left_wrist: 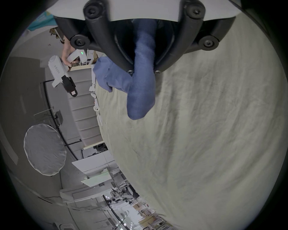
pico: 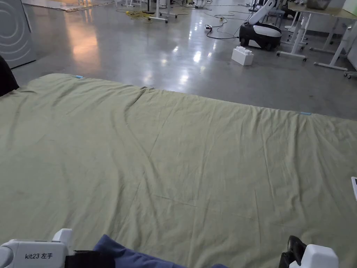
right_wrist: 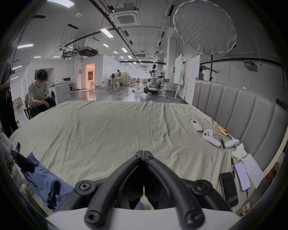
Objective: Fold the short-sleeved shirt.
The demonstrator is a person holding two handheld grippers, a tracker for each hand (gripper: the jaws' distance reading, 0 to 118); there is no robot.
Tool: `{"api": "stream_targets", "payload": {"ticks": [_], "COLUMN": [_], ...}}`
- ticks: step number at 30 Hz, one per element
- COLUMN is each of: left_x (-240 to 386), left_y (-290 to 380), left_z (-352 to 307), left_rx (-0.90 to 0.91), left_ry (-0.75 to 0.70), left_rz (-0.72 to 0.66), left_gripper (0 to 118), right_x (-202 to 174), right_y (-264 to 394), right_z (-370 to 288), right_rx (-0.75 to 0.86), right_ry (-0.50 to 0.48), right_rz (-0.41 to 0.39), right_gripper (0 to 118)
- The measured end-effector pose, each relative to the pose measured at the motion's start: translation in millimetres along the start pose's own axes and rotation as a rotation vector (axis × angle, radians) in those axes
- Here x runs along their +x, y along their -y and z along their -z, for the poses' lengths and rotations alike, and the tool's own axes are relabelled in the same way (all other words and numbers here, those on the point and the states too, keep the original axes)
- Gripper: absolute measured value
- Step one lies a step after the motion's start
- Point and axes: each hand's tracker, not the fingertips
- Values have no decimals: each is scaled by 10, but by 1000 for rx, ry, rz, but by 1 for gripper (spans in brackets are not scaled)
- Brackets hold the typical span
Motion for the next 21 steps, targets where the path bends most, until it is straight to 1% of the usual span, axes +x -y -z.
{"api": "stream_targets", "payload": {"ticks": [3,6,8,10,11,13,15,21], "left_x": [256,330,442,504,574,821,989,1406], "left_y": [-79,-221,-307,-403,-429,-421,-412,-215], "left_z": [-164,-378,-542,-728,-777,-888,-868,-581], "left_rx": [25,66,82,111,115,134,118,111], "left_ry": [-50,-131,-202,-278,-338,-405,-484,-527], "left_rz": [42,62,74,128,136,170,201,226], "left_gripper": [12,12,12,12,12,12,12,12], "right_x": [8,25,38,52,57,65,68,63], "right_y": [-10,-16,-9,-5,-4,11,16,30], "right_z": [-2,-7,-1,1,3,17,22,17], "right_rx": [4,5,6,6,6,5,5,6], "right_ry": [-4,-5,-5,-5,-6,-6,-9,-15], "right_rz": [-2,-2,-1,2,4,8,12,29], "right_gripper": [1,1,1,1,1,1,1,1]}}
